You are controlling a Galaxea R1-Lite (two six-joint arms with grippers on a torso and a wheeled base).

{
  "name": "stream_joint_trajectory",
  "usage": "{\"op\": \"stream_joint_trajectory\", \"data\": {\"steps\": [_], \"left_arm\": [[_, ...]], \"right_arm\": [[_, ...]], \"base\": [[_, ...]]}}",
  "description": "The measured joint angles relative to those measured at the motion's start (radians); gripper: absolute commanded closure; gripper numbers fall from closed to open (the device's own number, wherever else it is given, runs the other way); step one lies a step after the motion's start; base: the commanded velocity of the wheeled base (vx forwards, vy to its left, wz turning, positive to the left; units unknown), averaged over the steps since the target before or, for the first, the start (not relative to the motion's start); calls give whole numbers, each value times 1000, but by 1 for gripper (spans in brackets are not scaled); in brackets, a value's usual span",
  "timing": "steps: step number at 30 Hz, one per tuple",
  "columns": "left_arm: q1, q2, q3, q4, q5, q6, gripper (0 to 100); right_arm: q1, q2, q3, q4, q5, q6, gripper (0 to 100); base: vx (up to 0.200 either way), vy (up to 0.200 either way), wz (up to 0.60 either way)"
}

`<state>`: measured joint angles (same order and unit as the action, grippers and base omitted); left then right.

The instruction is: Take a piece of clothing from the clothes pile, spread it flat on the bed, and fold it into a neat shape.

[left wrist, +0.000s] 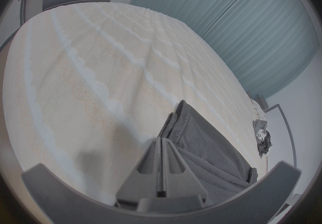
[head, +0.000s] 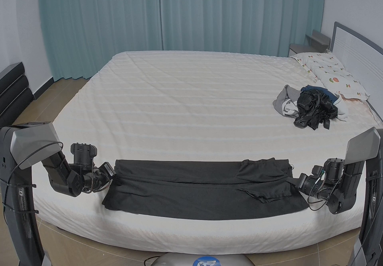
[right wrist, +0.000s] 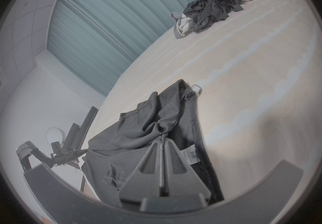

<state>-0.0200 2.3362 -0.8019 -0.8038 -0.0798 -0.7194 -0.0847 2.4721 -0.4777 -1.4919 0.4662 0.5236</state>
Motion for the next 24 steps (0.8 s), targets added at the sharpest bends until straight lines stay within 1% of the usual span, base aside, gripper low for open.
{"op": "stream_joint_trajectory", "data": {"steps": [8, 9, 10, 11, 18, 24], "left_arm": [[-1, 3, 1, -1, -1, 0, 100], [-2, 3, 2, -1, -1, 0, 100], [-3, 3, 3, -1, -1, -1, 100], [-3, 3, 3, -1, -1, -1, 0], [-3, -2, 5, -1, -2, -15, 0], [17, -40, 13, 3, -15, -29, 0]], "right_arm": [[-3, 9, -14, 0, -11, 0, 100], [-3, 11, -16, 0, -14, 0, 0], [-3, 14, -19, 0, -17, 0, 0], [-3, 17, -20, -1, -19, 0, 0], [-3, 14, -11, -18, -19, 0, 0], [-27, -20, 11, -27, -14, 7, 0]], "base": [[0, 0, 0], [0, 0, 0], [0, 0, 0], [0, 0, 0], [0, 0, 0], [0, 0, 0]]}}
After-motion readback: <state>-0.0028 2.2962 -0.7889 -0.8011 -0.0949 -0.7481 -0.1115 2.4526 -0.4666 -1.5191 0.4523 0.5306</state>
